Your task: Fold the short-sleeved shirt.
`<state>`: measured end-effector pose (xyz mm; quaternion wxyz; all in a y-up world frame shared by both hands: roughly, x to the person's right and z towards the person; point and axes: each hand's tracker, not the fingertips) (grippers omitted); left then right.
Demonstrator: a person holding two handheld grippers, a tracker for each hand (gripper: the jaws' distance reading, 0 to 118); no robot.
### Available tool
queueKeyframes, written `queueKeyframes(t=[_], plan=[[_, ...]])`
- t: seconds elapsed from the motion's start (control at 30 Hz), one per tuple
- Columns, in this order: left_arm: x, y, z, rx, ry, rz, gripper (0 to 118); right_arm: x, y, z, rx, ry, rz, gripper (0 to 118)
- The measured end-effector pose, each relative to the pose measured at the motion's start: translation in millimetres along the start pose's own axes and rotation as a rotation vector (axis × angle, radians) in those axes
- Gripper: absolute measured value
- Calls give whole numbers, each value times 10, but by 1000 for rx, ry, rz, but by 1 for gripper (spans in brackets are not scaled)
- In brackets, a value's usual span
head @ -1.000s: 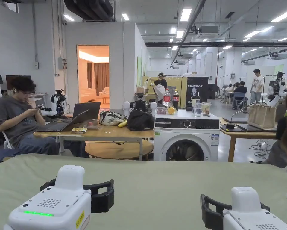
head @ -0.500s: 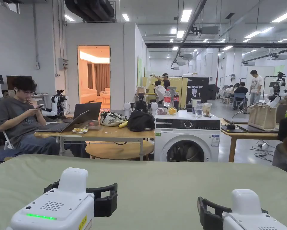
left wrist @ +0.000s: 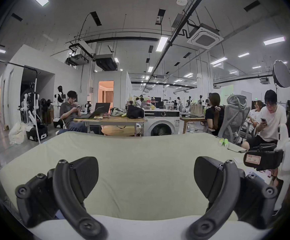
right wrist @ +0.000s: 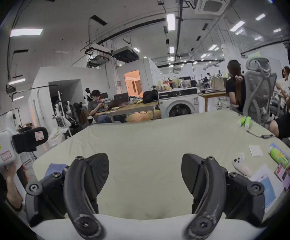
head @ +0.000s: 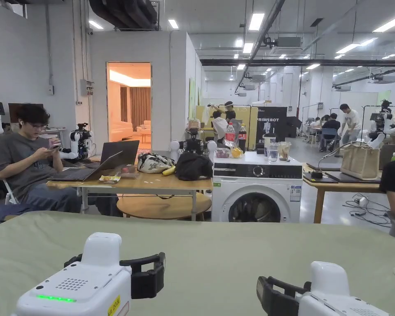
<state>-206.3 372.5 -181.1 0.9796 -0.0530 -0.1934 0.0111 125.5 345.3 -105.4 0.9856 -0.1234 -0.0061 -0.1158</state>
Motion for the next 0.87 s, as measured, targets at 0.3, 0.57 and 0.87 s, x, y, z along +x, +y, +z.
queueKeyframes(t=[0.3, 0.57, 0.87], plan=[[-4, -37, -15, -25, -17, -1, 110, 70, 51, -65, -77, -36, -85, 88], [20, -46, -16, -25, -24, -10, 110, 64, 76, -68, -60, -76, -78, 88], [36, -27, 21, -28, -41, 13, 110, 30, 64, -57, -76, -136, -64, 88]])
